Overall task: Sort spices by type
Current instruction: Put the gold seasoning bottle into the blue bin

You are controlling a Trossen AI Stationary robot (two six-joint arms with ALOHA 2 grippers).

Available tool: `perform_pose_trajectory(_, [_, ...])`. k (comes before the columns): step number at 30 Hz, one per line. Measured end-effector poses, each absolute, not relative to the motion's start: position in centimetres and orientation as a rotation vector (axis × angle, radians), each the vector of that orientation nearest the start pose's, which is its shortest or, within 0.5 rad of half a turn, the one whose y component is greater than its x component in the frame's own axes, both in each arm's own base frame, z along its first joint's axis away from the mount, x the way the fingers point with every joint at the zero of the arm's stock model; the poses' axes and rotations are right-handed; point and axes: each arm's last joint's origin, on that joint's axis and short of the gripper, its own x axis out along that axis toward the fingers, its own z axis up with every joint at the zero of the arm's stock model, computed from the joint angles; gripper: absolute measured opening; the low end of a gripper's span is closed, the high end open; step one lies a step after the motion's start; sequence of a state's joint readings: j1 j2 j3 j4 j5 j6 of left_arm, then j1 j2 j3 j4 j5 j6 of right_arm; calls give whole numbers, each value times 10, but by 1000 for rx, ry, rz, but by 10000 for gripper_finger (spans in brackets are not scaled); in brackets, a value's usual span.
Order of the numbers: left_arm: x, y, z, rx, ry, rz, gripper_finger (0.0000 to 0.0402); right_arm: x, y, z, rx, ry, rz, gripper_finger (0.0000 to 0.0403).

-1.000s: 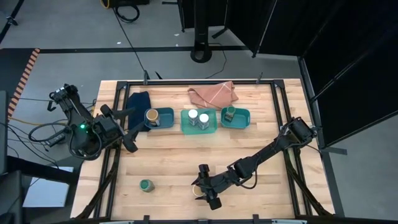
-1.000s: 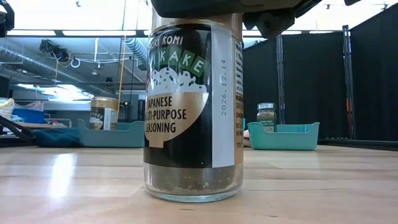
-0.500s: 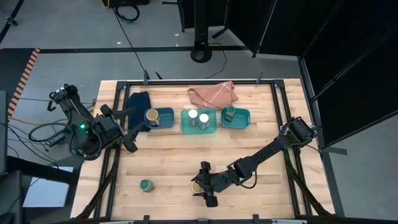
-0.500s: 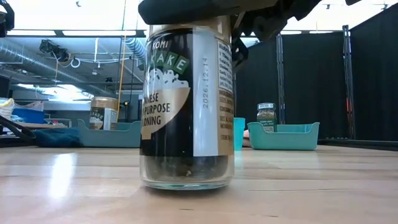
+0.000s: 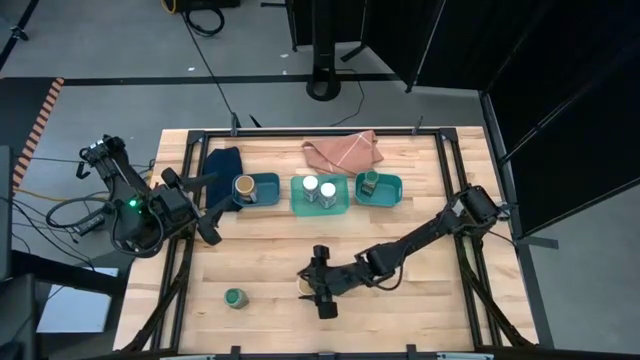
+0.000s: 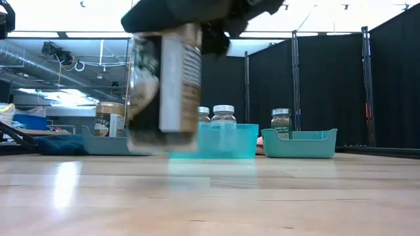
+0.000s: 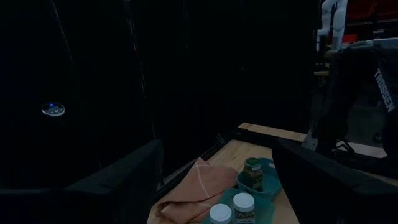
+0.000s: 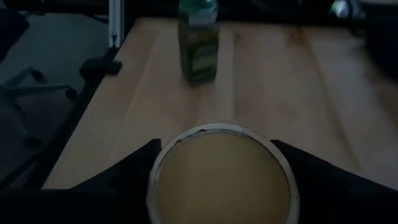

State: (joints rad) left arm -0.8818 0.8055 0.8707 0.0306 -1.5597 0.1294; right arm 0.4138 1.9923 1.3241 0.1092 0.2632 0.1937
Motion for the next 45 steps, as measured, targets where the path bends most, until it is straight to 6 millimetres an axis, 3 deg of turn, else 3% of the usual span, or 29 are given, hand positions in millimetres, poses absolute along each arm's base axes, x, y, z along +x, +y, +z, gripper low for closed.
perform_pose_trajectory(9, [115,-94,376,33,10,678,308,431,141,226,-68,472,52,283])
perform_pose_trajectory(22, [115,-94,376,33,10,678,308,461,78,278,-137,341,-61,283])
perform_pose_trajectory(36, [115,-94,376,30,10,678,308,469,-3,280,-97,341,-174,283])
perform_pose_trajectory(45, [115,-94,376,30,9,678,308,469,-42,285,-73,286,-224,283])
